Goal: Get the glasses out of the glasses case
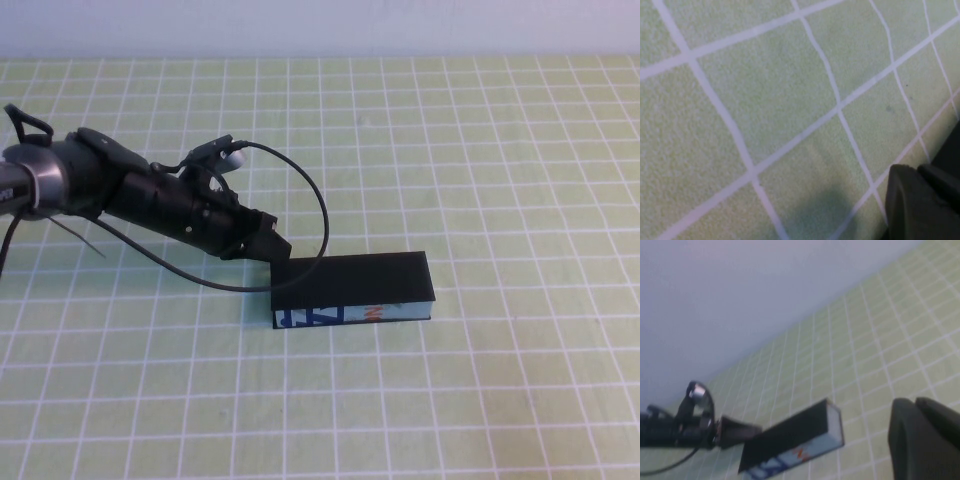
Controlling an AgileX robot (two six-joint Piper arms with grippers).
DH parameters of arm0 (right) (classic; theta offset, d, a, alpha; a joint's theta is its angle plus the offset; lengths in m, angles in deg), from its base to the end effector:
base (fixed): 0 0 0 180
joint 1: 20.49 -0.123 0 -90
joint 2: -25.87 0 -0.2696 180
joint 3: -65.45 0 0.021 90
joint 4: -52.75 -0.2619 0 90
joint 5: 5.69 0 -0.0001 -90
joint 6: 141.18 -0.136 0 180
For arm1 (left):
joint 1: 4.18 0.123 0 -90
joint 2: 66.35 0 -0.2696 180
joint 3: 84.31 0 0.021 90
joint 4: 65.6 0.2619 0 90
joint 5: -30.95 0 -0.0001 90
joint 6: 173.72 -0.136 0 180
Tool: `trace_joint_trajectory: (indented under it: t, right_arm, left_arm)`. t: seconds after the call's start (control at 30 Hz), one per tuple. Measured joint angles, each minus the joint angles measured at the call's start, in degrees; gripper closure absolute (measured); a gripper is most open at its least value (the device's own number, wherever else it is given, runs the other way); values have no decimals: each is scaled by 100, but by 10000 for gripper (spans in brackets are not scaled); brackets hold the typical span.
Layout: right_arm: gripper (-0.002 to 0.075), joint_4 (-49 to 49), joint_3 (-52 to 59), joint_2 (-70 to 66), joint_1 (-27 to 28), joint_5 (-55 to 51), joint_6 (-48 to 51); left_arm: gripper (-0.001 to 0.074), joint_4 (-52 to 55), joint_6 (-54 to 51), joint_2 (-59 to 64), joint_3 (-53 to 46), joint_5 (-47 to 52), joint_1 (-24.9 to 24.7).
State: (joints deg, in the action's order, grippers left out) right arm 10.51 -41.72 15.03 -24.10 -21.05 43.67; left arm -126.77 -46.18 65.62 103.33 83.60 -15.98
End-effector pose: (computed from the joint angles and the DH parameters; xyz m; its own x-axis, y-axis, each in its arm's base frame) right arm 0.1247 0.0322 0.2113 -0.2140 0.5710 -0.7926 -0.1392 0.7853 0.6033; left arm 0.4182 -0.1842 0.1035 -0.8615 0.2397 -0.4477 0.4892 0.6285 -0.6047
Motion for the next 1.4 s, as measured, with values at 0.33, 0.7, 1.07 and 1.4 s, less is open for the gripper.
trace_joint_trajectory:
  t: [0.33, 0.7, 1.07, 1.4]
  right_arm:
    - [743, 309, -2366, -3294, 0, -2586, 1208]
    - [743, 579, -4454, -6258, -1264, -2966, 2057]
    - [740, 2701, -5712, -8219, -3543, -2155, 3036]
    - [424, 3505, -6005, -9293, -3757, -1226, 4241]
  left_arm:
    - [739, 0, 0, 0, 0, 51, 0]
    - [739, 19, 0, 0, 0, 62, 0]
    - [739, 85, 0, 0, 0, 69, 0]
    - [739, 107, 0, 0, 0, 69, 146]
